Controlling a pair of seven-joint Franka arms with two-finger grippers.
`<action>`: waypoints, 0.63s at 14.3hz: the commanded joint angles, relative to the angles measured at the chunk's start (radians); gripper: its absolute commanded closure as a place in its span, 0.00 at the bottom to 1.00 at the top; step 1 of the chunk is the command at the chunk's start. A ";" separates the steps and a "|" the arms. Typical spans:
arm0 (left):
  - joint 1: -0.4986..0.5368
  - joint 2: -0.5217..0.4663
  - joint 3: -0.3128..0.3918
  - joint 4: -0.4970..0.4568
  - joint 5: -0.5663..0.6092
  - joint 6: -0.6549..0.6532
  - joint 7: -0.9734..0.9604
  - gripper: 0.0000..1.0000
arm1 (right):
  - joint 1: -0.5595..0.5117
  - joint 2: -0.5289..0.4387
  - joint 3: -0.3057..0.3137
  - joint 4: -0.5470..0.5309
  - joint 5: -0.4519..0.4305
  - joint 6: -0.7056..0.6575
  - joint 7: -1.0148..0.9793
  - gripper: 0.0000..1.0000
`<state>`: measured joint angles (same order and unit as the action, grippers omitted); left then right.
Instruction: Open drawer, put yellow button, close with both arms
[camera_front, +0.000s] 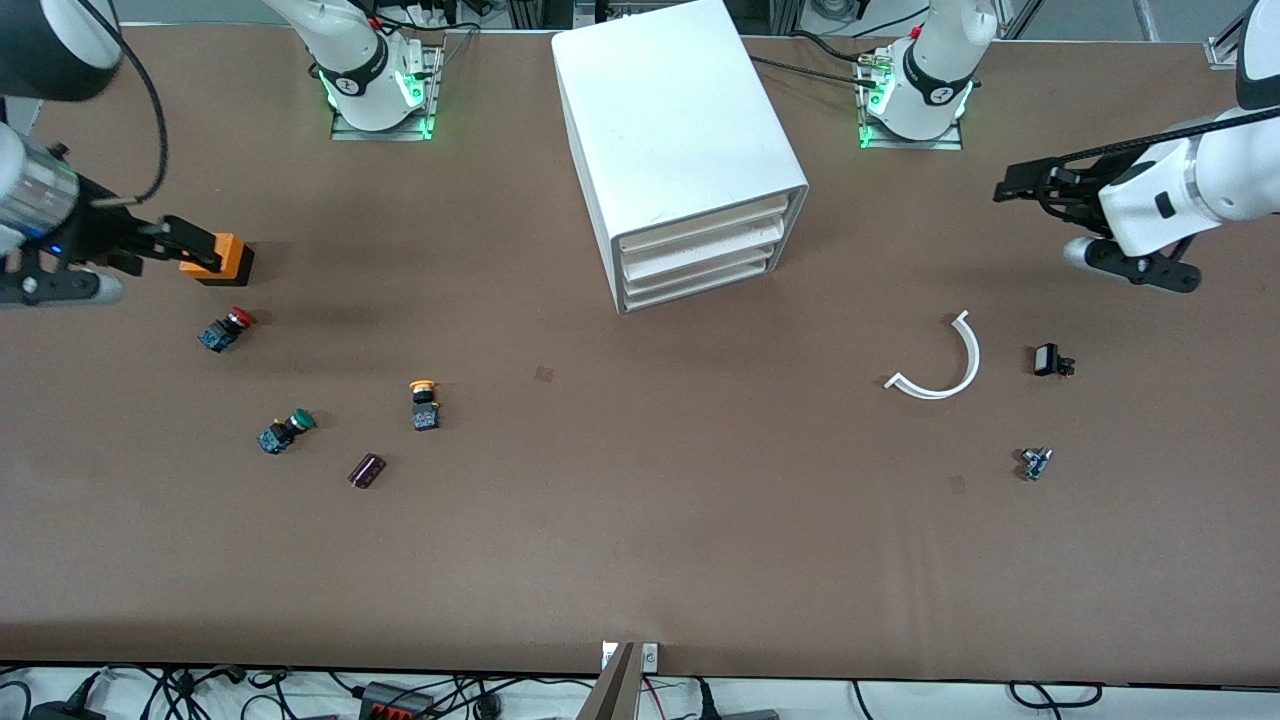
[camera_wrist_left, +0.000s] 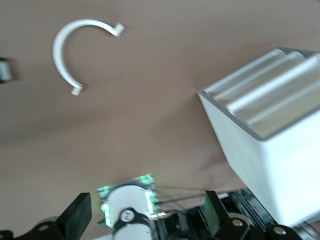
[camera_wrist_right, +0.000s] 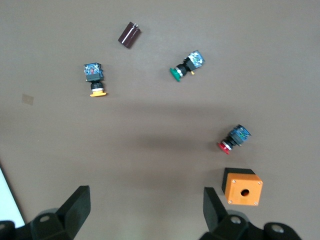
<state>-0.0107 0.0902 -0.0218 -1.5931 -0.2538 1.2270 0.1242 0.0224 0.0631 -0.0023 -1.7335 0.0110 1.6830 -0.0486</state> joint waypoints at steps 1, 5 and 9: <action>-0.005 0.087 0.000 0.036 -0.100 -0.064 0.082 0.00 | 0.056 0.081 -0.001 0.005 0.012 0.055 -0.014 0.00; -0.032 0.241 0.000 0.003 -0.425 -0.054 0.112 0.00 | 0.080 0.211 0.001 0.015 0.012 0.176 -0.016 0.00; -0.058 0.263 -0.013 -0.140 -0.620 0.132 0.343 0.00 | 0.155 0.349 -0.001 0.038 0.012 0.340 -0.014 0.00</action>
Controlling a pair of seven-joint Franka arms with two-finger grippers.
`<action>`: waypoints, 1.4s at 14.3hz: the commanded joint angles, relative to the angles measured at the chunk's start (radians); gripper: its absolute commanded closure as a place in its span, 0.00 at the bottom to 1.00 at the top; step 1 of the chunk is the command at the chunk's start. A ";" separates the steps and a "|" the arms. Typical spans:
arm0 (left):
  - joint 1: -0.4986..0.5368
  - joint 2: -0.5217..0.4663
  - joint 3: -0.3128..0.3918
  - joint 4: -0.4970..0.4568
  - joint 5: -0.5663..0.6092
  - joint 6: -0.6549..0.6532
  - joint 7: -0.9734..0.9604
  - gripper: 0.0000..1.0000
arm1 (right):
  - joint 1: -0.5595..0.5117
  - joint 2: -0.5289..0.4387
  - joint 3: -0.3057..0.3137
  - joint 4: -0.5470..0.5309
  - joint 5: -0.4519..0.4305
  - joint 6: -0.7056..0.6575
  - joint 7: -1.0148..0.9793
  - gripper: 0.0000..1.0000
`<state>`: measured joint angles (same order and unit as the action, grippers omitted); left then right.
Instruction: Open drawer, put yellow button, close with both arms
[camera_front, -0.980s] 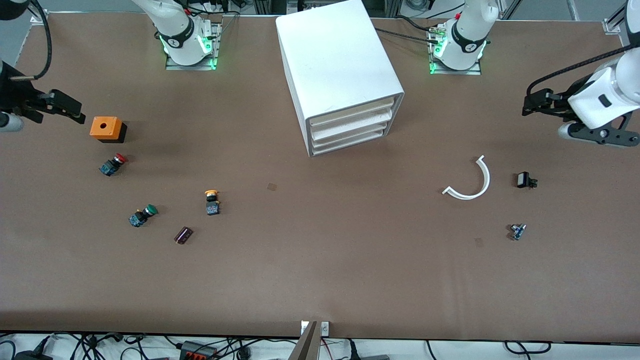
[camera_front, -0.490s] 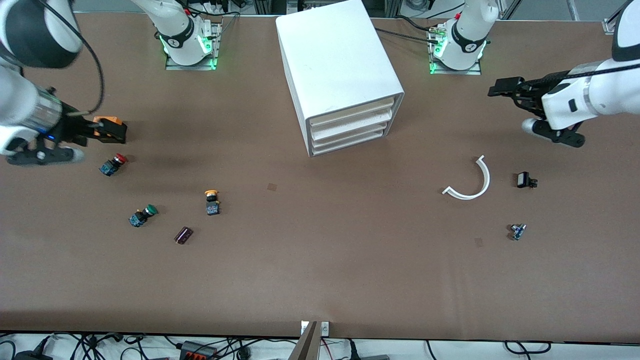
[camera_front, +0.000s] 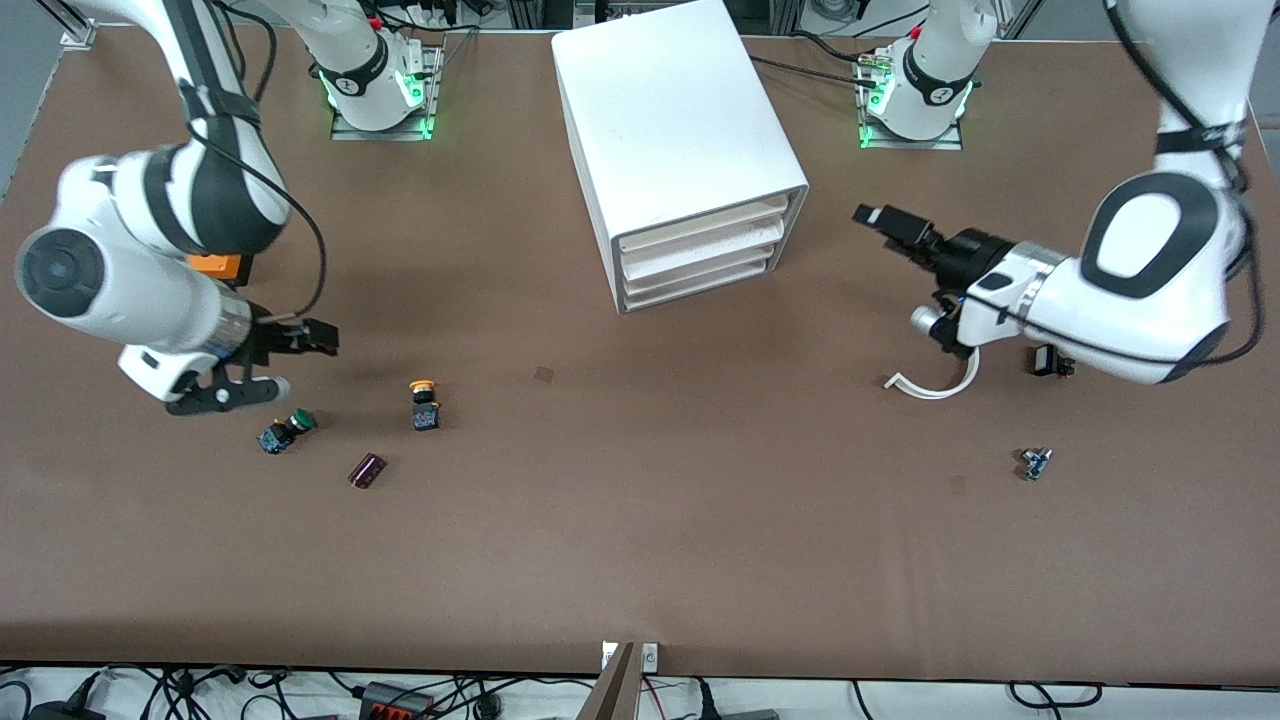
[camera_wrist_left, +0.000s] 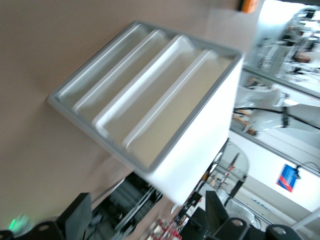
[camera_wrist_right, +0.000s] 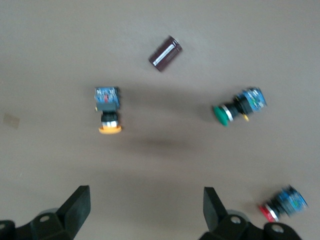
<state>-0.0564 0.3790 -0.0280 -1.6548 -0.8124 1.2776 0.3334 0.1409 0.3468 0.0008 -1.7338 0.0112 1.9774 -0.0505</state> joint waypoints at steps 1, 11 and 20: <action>-0.019 -0.025 -0.012 -0.120 -0.091 0.148 0.206 0.00 | 0.051 0.105 -0.004 0.062 0.010 0.063 -0.014 0.00; -0.028 -0.020 -0.124 -0.390 -0.252 0.322 0.529 0.31 | 0.111 0.365 -0.002 0.166 0.012 0.170 0.001 0.00; -0.029 -0.015 -0.173 -0.461 -0.324 0.324 0.593 0.66 | 0.129 0.412 -0.004 0.166 0.050 0.173 0.006 0.09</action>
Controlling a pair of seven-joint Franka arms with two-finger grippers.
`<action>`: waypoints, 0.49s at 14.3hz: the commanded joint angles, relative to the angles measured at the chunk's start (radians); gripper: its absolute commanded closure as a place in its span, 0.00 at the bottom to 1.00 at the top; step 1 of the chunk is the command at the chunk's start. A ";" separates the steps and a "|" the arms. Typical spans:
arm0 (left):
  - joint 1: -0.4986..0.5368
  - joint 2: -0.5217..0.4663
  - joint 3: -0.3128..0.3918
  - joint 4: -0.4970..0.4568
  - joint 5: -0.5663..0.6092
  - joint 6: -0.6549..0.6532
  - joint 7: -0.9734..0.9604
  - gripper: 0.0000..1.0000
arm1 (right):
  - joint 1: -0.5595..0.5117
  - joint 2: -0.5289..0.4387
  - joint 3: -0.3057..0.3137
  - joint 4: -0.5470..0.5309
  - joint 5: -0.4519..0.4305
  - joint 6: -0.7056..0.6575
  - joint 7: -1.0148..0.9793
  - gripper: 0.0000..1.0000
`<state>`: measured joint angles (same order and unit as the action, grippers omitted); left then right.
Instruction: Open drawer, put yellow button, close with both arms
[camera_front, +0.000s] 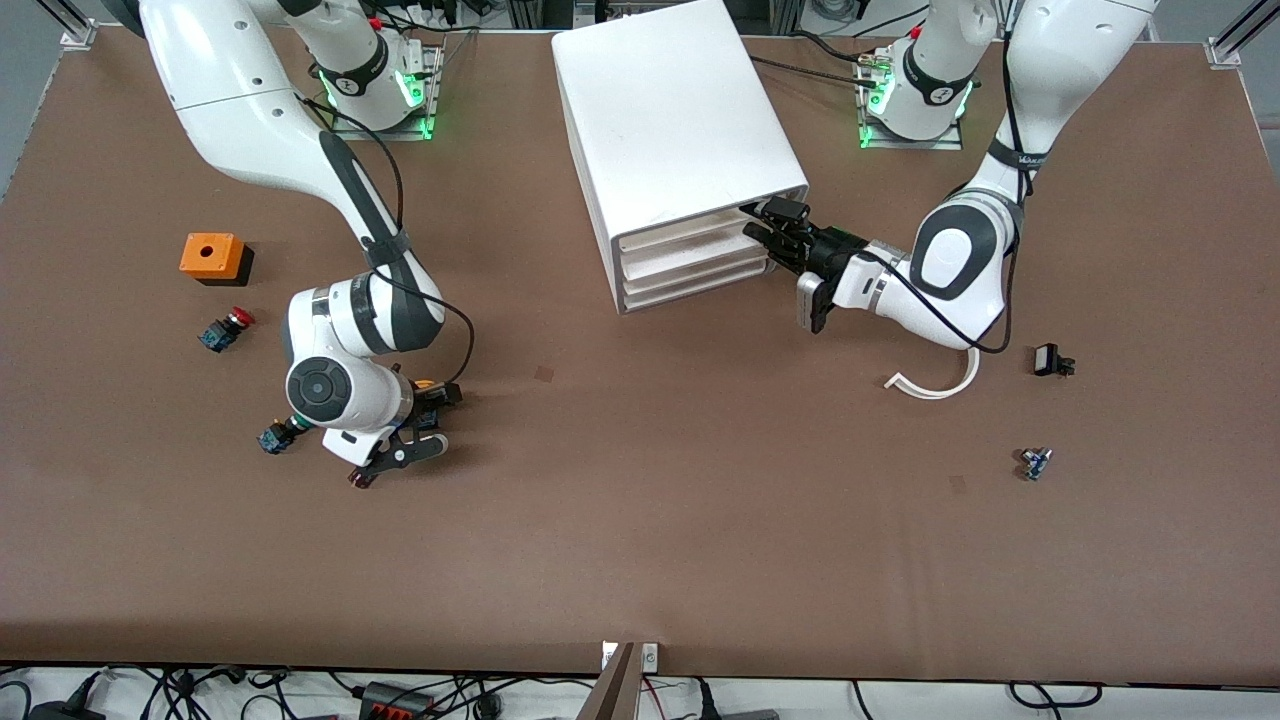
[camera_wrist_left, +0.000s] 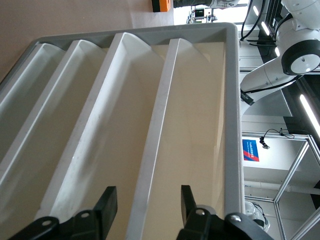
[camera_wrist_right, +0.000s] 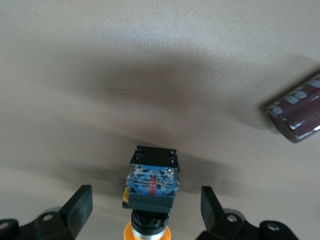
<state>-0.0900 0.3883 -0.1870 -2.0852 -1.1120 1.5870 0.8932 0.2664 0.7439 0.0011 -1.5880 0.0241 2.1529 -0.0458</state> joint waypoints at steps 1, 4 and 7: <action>0.004 -0.017 -0.014 -0.024 -0.023 0.014 0.039 0.73 | 0.004 0.014 -0.003 0.019 0.051 -0.005 0.000 0.21; 0.004 -0.009 -0.014 -0.006 -0.022 0.017 0.041 0.90 | 0.001 0.011 -0.006 0.020 0.051 -0.013 -0.002 0.64; 0.012 0.047 -0.011 0.055 -0.017 0.018 0.040 0.90 | -0.006 -0.001 -0.007 0.028 0.047 -0.016 -0.019 0.94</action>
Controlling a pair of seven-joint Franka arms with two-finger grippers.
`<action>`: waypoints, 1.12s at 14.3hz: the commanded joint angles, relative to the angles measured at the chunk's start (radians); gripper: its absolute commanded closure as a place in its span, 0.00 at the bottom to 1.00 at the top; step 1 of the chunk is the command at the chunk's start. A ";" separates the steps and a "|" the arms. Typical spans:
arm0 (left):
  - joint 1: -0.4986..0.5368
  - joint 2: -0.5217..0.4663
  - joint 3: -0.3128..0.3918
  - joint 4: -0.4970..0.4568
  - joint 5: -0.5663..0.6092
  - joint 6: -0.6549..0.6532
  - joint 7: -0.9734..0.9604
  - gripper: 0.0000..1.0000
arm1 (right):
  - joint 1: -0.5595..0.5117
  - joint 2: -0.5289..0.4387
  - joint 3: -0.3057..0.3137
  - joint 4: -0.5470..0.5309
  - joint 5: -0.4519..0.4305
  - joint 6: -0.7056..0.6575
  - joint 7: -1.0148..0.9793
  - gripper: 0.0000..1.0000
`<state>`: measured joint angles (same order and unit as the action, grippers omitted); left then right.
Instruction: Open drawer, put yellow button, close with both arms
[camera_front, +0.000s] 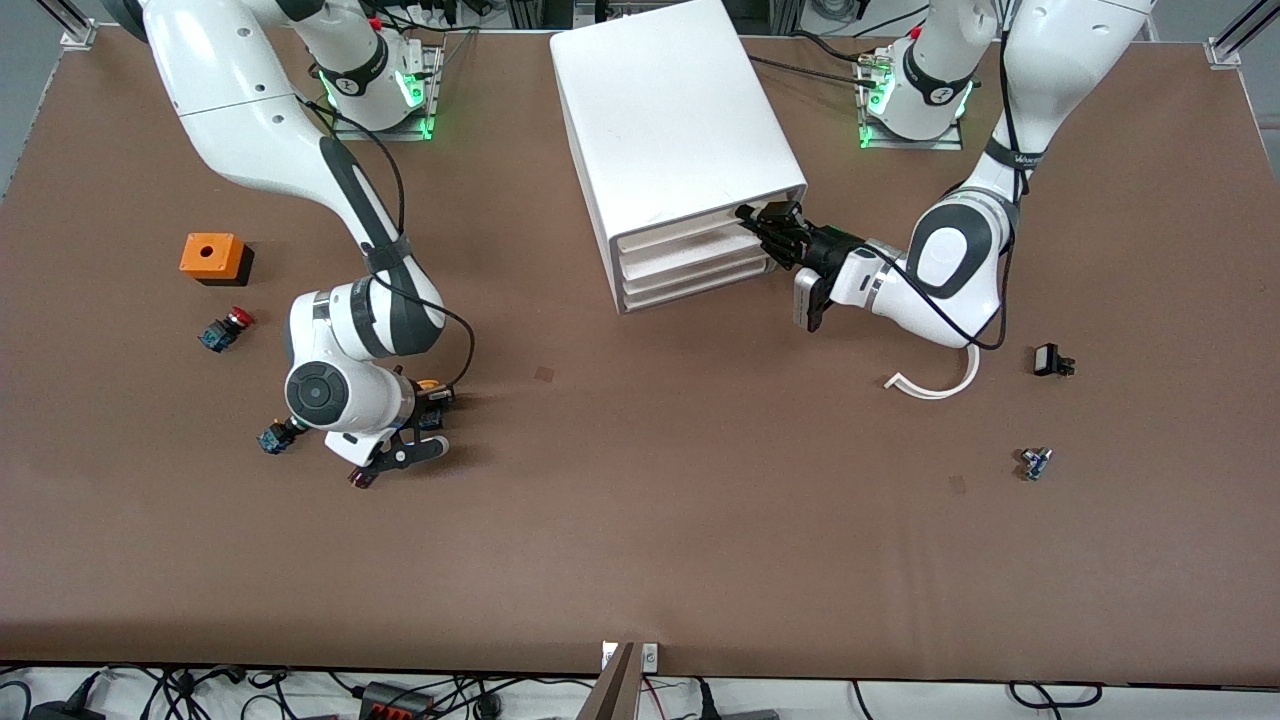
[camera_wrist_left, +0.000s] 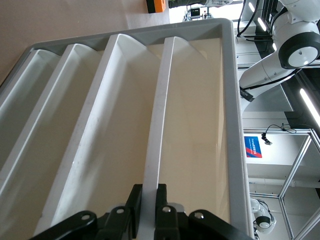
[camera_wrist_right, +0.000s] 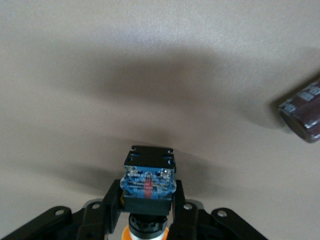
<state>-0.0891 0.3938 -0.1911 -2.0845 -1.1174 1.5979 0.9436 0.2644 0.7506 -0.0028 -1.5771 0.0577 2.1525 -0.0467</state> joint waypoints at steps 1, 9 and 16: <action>0.015 0.059 -0.002 0.070 -0.012 0.007 -0.009 0.90 | -0.004 -0.022 -0.003 0.026 0.017 -0.020 -0.019 1.00; 0.081 0.144 0.016 0.221 0.050 0.112 -0.011 0.88 | 0.016 -0.050 0.035 0.434 0.019 -0.364 -0.016 1.00; 0.106 0.195 0.038 0.302 0.051 0.120 -0.008 0.01 | 0.110 -0.083 0.124 0.541 0.013 -0.359 0.077 1.00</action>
<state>0.0049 0.5541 -0.1606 -1.8132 -1.0946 1.6860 0.9409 0.3390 0.6718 0.1145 -1.0821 0.0659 1.8066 -0.0254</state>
